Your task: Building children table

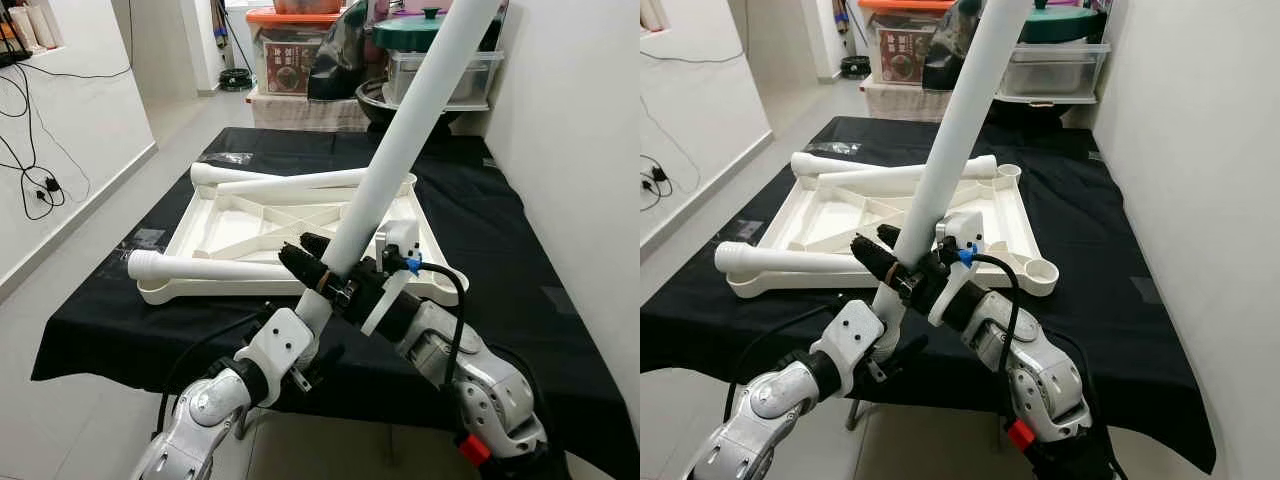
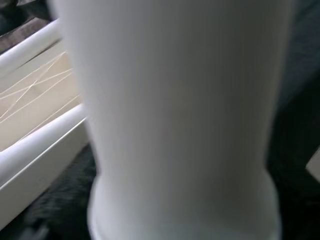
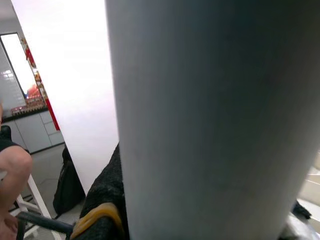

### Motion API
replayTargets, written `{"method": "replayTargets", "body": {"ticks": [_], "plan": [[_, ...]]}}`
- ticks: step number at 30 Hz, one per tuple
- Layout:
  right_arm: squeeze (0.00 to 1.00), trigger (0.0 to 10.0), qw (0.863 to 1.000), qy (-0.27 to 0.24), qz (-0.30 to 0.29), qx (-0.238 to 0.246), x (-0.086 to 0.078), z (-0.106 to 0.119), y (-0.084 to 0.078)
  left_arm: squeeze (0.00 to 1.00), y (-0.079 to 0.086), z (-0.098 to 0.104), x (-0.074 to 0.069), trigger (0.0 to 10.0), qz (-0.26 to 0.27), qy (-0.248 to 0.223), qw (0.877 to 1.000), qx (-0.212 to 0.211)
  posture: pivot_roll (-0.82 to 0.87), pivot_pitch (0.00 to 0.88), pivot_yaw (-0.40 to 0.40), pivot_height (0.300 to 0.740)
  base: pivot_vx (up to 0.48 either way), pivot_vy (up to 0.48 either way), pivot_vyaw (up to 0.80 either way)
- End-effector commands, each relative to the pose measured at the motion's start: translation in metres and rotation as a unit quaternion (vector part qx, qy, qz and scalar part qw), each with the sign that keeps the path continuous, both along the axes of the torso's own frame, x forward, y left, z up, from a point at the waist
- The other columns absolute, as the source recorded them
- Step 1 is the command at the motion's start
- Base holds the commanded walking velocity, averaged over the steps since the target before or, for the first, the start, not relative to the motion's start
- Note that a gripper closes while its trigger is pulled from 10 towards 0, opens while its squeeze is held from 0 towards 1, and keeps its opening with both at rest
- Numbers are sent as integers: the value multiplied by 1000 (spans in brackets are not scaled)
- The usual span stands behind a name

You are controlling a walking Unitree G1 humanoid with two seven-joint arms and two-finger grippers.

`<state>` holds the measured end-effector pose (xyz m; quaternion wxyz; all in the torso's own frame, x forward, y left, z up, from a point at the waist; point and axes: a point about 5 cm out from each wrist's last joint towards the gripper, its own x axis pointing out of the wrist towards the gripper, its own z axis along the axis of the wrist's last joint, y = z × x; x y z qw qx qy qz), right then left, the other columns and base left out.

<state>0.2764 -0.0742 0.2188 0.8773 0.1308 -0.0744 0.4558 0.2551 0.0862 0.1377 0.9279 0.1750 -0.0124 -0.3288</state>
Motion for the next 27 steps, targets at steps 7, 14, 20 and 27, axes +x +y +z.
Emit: {"method": "replayTargets", "body": {"ticks": [7,14,20,27], "plan": [[0,10000,1000,-8,10,-2,-4,2,3,0,1,-3,-2,0,-4,-2,1000,4,38,0,8,740,0,0,0],[1000,10000,1000,-8,-3,5,0,2,0,0,5,-3,2,10000,16,1,1000,13,39,0,5,740,0,0,0],[361,10000,1000,-27,-15,5,4,5,-5,0,10,-3,3,10000,7,8,1000,15,45,0,8,740,0,0,0],[0,10000,1000,-23,14,8,7,8,-13,0,17,3,5,10000,0,27,1000,-9,44,0,11,740,0,0,0]]}}
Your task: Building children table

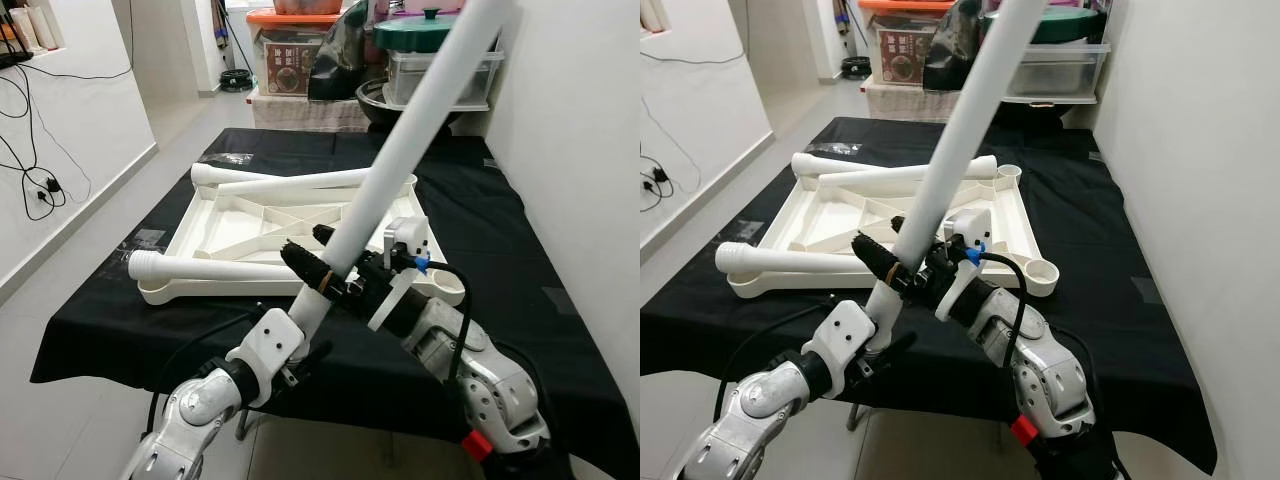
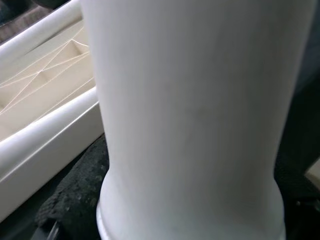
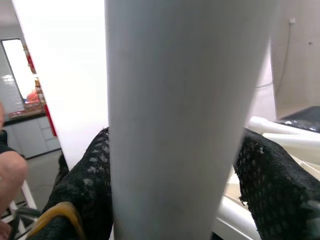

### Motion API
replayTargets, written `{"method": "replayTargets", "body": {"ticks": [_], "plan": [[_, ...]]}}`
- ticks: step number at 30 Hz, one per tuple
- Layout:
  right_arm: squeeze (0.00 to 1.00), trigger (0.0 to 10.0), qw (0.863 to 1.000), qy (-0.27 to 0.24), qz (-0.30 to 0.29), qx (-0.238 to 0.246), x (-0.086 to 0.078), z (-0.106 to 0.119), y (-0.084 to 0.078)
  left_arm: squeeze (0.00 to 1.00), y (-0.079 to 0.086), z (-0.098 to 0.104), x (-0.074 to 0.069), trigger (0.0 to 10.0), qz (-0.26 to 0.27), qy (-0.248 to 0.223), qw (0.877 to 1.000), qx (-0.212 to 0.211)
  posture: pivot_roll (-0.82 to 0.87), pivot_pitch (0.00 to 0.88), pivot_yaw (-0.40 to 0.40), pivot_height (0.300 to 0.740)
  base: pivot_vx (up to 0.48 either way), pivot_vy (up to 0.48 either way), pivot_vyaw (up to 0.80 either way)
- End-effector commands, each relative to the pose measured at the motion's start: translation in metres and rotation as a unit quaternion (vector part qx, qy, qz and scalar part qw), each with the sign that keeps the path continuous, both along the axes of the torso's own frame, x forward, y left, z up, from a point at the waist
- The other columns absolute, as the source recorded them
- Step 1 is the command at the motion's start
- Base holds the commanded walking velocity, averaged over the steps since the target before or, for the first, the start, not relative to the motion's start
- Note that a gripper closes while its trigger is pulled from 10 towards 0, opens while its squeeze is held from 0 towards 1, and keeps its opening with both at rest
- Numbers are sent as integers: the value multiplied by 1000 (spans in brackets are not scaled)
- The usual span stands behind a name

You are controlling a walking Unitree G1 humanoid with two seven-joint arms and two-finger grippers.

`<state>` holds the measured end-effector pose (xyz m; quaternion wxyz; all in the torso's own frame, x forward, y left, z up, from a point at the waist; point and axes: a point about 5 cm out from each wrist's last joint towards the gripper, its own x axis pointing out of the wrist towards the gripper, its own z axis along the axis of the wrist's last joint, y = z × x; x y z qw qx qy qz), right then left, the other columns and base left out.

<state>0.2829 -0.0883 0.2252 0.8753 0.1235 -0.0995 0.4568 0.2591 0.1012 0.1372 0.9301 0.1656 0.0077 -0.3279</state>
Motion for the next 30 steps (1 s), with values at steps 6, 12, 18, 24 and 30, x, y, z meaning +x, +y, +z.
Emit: {"method": "replayTargets", "body": {"ticks": [6,12,18,24,30], "plan": [[0,10000,996,2,94,-3,-3,2,-3,0,2,8,-2,10000,-57,49,996,-45,47,0,13,740,0,0,0],[0,10000,991,3,136,-6,-3,0,-6,0,1,9,-15,10000,-139,99,983,-69,52,0,12,740,0,0,0],[0,10000,987,5,161,-12,-1,-1,-6,0,3,6,-26,10000,-186,146,968,-85,50,0,12,740,0,0,0],[0,10000,982,10,190,-12,-2,-1,-6,0,11,6,-32,10000,-216,184,955,-91,51,0,10,740,0,0,0],[0,10000,969,26,247,-3,-9,-1,-5,0,25,9,-29,10000,-222,205,949,-87,49,0,14,740,0,0,0]]}}
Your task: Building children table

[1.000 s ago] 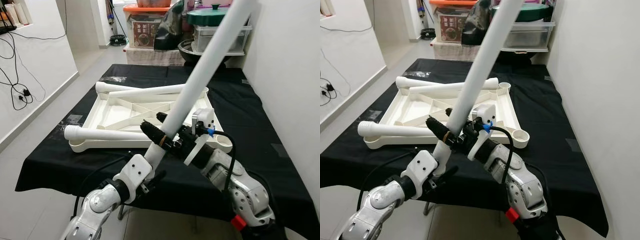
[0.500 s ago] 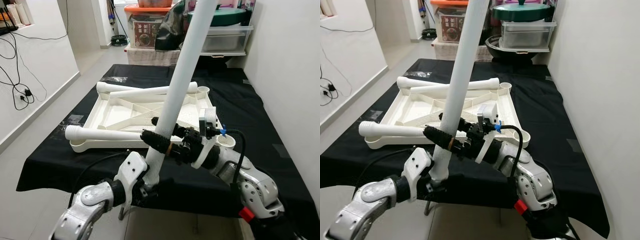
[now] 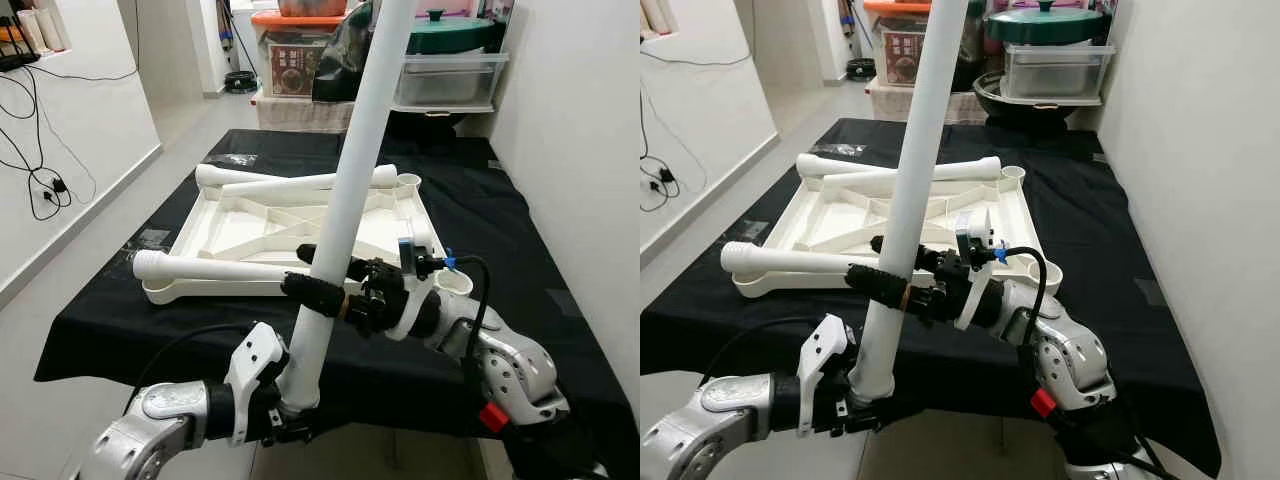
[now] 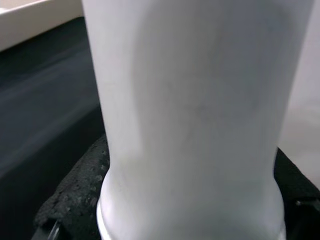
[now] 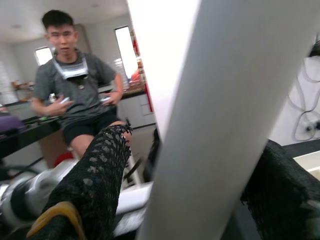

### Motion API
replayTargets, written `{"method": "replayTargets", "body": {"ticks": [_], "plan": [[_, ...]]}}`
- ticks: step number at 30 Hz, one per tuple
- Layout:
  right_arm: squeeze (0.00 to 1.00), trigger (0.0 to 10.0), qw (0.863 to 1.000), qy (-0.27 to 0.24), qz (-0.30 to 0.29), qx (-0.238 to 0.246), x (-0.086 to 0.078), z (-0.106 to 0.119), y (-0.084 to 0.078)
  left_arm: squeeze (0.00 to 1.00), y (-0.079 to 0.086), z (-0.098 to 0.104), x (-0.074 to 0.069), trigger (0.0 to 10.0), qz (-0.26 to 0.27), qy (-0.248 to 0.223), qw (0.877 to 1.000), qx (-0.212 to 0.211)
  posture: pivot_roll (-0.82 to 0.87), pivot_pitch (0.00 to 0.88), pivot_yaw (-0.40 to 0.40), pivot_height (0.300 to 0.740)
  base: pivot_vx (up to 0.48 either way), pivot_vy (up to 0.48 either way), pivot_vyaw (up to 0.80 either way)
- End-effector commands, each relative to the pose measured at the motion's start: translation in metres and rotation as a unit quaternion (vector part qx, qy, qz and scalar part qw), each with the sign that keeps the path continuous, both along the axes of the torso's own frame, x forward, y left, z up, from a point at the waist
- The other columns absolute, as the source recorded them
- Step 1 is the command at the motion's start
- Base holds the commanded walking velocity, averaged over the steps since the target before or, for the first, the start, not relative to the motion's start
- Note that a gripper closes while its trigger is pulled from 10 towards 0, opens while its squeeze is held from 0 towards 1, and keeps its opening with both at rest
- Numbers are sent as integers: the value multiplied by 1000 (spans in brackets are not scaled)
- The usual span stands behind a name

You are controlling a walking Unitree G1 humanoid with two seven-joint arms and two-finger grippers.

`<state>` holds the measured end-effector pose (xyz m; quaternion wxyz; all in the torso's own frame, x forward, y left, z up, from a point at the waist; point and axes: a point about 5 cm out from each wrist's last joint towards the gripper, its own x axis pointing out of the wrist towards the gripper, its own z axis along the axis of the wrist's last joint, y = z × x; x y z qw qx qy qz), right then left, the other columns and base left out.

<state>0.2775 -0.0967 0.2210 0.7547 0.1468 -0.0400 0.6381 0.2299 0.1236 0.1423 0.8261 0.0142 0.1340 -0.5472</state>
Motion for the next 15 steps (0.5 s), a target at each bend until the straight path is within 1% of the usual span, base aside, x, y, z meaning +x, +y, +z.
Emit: {"method": "replayTargets", "body": {"ticks": [1,7,8,11,15], "plan": [[0,10000,1000,1,30,8,-4,3,3,0,3,4,0,10000,-7,4,1000,-4,49,0,14,740,0,0,0],[0,10000,999,6,53,5,-8,1,4,0,2,3,-6,10000,-32,22,999,-7,48,0,14,740,0,0,0],[0,10000,998,7,56,5,-8,1,5,0,1,2,-11,10000,-46,31,998,-6,48,0,13,740,0,0,0],[0,10000,998,9,59,6,-8,1,5,0,0,2,-13,10000,-55,35,998,-9,49,0,13,740,0,0,0],[0,10000,998,10,64,9,-8,2,7,0,-3,2,-16,10000,-74,52,996,-18,48,0,14,740,0,0,0]]}}
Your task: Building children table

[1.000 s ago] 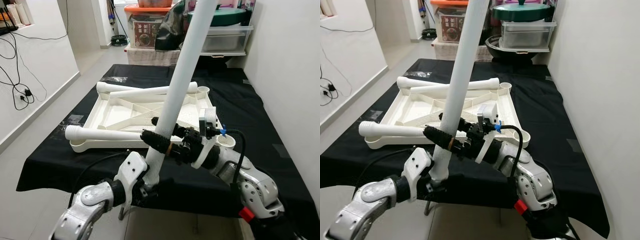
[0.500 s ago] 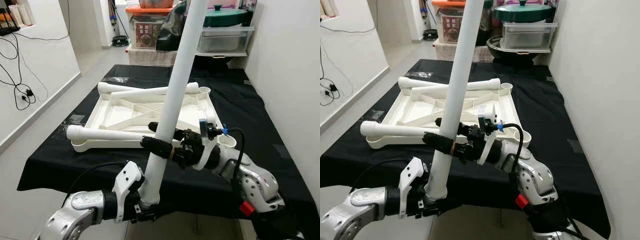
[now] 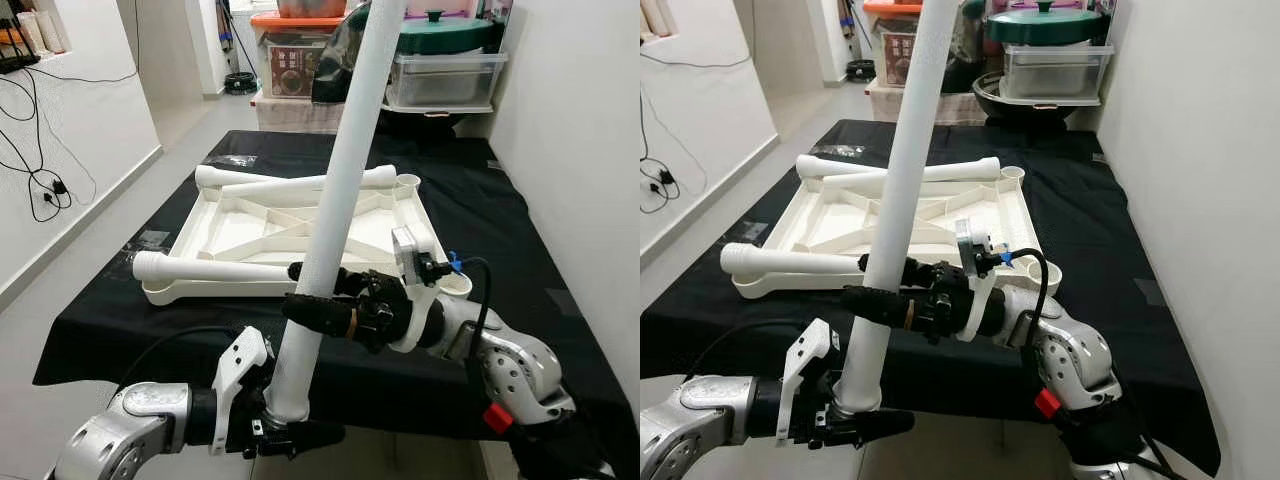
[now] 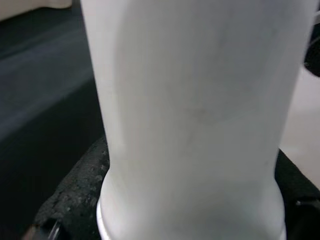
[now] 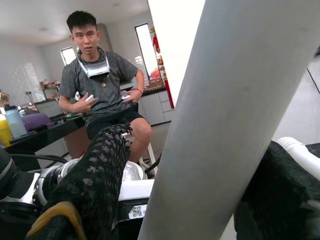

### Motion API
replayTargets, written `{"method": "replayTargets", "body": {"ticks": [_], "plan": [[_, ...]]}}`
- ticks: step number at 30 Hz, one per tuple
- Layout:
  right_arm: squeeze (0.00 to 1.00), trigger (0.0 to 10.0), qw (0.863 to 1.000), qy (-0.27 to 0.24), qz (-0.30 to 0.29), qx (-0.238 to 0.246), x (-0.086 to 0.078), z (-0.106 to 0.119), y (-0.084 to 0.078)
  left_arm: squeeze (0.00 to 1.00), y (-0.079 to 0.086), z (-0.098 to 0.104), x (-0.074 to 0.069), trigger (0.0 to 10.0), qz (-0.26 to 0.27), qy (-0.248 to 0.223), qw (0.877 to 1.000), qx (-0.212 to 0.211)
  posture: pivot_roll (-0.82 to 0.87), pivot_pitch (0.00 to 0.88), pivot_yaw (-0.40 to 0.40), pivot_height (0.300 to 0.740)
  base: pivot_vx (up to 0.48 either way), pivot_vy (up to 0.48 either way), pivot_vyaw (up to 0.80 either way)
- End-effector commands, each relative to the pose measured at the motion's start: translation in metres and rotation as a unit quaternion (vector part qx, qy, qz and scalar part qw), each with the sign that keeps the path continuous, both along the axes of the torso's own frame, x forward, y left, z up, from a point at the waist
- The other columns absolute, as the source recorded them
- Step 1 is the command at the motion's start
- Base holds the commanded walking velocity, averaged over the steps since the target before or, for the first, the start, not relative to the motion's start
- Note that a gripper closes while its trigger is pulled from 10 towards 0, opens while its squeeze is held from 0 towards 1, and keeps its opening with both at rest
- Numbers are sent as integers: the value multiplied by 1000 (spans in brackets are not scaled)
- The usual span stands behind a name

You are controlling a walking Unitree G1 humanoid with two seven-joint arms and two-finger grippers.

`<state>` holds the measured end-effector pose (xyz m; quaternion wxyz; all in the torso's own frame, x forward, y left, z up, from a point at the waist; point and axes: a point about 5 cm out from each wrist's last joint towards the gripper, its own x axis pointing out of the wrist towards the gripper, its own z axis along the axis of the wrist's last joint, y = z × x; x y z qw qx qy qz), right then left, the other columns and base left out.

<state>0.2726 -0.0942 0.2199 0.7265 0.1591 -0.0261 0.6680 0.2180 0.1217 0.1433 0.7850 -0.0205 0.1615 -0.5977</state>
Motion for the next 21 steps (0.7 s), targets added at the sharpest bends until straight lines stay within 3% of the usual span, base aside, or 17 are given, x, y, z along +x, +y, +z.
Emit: {"method": "replayTargets", "body": {"ticks": [1,21], "plan": [[0,10000,1000,-3,22,7,-3,3,5,0,-3,2,-4,10000,-23,11,1000,-4,45,0,16,740,0,0,0],[0,10000,999,21,49,3,-8,-1,17,0,-6,0,-7,10000,-62,11,998,13,40,0,19,740,0,0,0]]}}
